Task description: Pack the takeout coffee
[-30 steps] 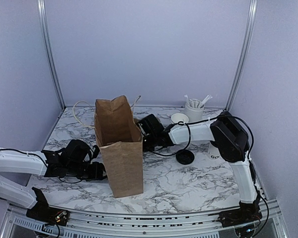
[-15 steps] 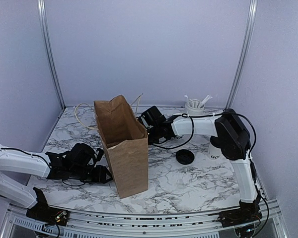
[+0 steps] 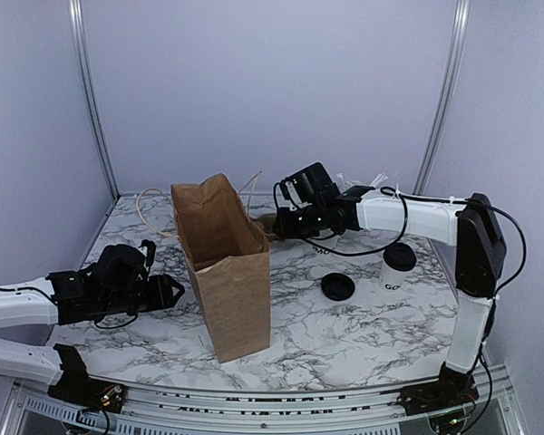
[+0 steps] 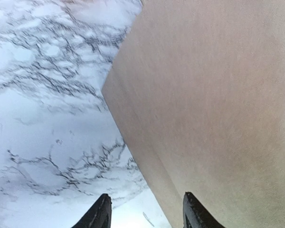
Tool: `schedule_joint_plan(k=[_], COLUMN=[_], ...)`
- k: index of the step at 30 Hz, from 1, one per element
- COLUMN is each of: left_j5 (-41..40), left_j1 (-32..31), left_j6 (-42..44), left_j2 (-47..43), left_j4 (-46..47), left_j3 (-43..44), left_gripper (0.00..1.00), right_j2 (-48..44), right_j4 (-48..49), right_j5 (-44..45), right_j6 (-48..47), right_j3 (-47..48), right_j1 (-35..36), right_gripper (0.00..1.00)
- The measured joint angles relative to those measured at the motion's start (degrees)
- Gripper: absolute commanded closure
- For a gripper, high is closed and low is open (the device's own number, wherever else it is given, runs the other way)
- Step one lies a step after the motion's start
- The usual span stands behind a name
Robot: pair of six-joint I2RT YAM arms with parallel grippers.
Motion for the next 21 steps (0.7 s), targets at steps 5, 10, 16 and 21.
schedule_joint_plan(k=[5, 10, 16, 21], left_j5=[-4.9, -7.4, -8.5, -8.8], left_j1=[4.1, 8.0, 11.6, 12.8], left_j6=[1.2, 3.4, 6.0, 8.3], left_j2=[-5.5, -8.3, -8.9, -8.8], left_j4=[-4.6, -8.2, -10.6, -12.0], left_j3=[2.4, 5.6, 9.1, 12.8], left_gripper=[0.43, 0.35, 0.15, 0.01], right_j2=[-5.2, -11.8, -20.6, -27.8], right_j4=[-1.0, -3.1, -6.1, -9.2], right_j5=[1.8, 3.9, 7.6, 10.6], right_j6=[-0.1, 0.0, 0.6, 1.2], right_j3=[-5.1, -9.7, -14.3, -20.3], right_j1=[-0.1, -0.2, -1.0, -3.3], right_gripper=[0.68, 0.58, 0.36, 0.19])
